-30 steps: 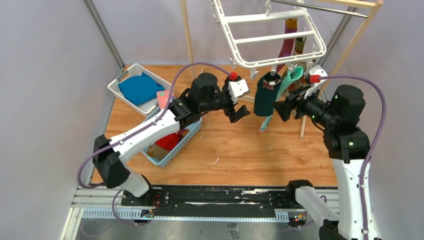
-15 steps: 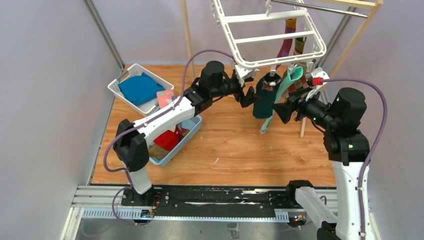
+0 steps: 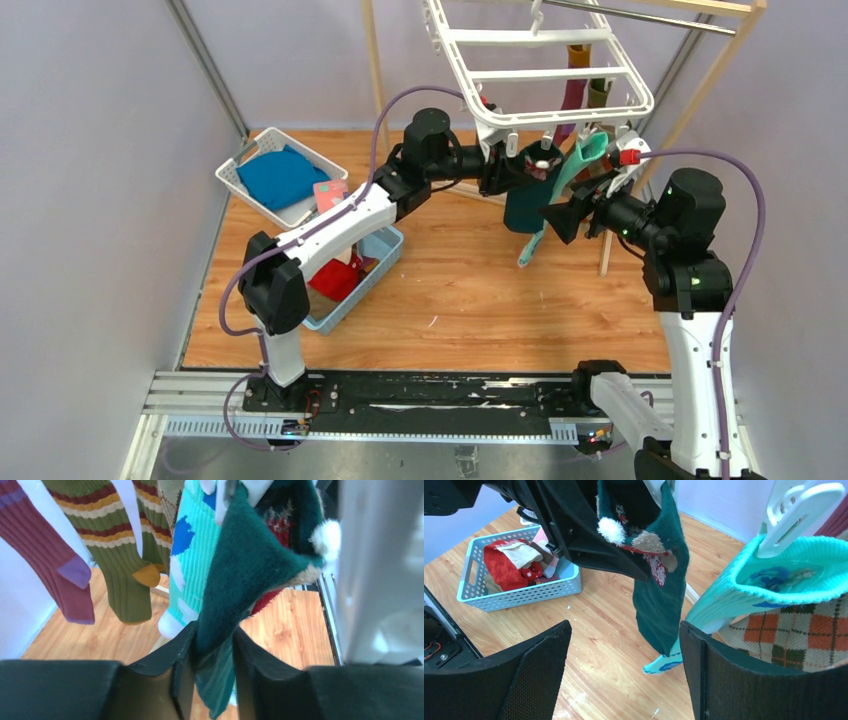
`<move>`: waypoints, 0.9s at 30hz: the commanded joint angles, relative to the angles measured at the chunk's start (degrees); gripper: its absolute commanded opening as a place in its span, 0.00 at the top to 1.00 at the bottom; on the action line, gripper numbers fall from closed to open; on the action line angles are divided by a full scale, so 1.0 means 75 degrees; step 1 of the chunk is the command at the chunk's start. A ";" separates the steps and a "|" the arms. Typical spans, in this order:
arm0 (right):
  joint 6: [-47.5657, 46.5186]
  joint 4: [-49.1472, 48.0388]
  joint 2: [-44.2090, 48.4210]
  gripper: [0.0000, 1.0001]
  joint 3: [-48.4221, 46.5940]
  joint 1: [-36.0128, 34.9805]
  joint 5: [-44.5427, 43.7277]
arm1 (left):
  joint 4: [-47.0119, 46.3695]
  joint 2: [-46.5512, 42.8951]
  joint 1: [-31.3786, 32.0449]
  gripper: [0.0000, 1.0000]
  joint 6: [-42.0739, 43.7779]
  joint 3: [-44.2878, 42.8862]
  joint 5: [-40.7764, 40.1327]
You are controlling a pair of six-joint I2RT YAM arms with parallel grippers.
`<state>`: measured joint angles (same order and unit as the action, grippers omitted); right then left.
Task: Remove the socks clipped to the hanger
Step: Remove the sock from the hanger.
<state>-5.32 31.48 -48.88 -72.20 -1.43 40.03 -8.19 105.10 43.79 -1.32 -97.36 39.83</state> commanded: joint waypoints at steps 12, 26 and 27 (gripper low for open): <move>0.1021 -0.3069 -0.0266 0.22 0.0087 0.0110 0.1137 | -0.0303 -0.0673 -0.0032 1.00 -0.1248 0.0606 0.0211; 0.3573 -0.8660 -0.0506 0.31 0.2479 0.0111 0.0758 | -0.0303 -0.0494 -0.0058 1.00 -0.1918 0.0415 0.0484; 0.3656 -0.8894 -0.0532 0.30 0.2570 0.0116 0.0730 | -0.0303 -0.0458 -0.0061 1.00 -0.1956 0.0373 0.0524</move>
<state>14.90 -17.87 -52.90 -55.72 -1.32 46.76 -8.95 101.82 43.57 -13.72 -92.27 41.87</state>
